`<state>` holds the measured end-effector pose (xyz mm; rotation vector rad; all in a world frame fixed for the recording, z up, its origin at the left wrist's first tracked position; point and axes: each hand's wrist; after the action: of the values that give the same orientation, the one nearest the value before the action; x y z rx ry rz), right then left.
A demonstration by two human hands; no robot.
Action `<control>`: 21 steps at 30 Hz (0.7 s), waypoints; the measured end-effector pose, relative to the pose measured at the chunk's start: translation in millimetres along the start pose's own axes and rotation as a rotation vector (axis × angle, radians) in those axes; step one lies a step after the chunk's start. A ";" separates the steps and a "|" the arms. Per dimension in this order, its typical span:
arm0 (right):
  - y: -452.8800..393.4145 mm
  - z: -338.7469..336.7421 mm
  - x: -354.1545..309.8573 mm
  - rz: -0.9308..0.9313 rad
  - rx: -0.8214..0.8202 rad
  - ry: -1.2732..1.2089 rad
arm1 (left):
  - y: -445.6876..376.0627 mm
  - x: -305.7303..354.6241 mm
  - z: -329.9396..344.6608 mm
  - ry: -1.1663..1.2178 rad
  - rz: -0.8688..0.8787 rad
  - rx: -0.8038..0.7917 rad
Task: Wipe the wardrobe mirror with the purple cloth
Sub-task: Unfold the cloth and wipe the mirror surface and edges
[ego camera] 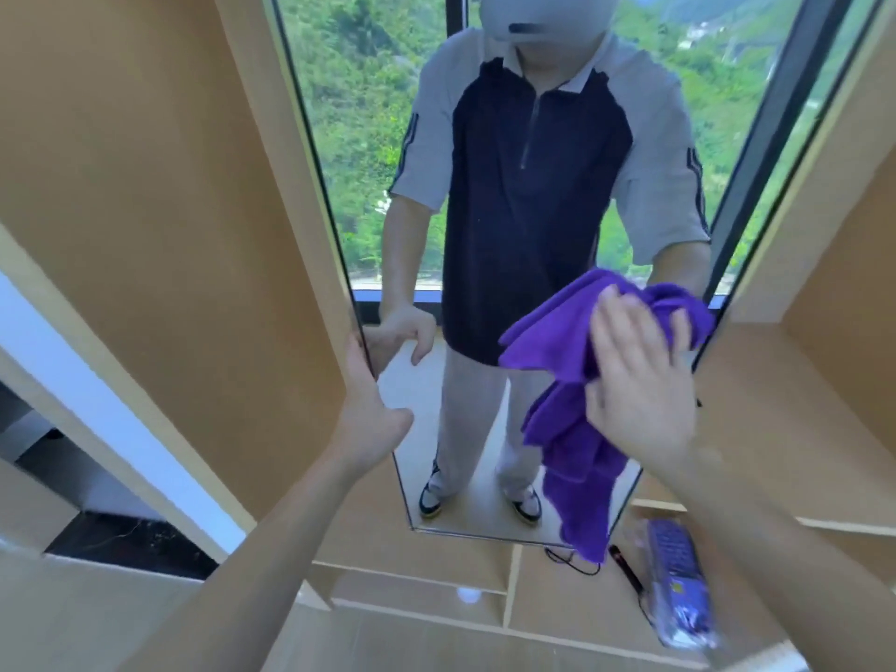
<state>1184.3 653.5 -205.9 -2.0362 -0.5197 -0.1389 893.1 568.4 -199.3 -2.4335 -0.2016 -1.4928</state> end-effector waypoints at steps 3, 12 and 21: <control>-12.6 -12.5 13.8 0.154 0.072 -0.080 | 0.3 -2.5 5.7 0.021 -0.002 0.027; -38.3 12.8 -101.3 -0.040 0.045 -0.067 | 7.7 -21.6 6.8 -0.010 0.107 -0.017; 72.9 71.6 -148.1 -0.682 -0.298 -0.111 | -0.7 -35.3 0.1 0.079 0.096 -0.071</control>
<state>1072.8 639.4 -346.5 -2.0761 -1.3164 -0.5388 876.8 570.0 -230.6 -2.3956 -0.0160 -1.5758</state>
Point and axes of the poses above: each hand's wrist, its own y-axis away from the middle knuckle, its own z-axis out of the palm, x = y × z
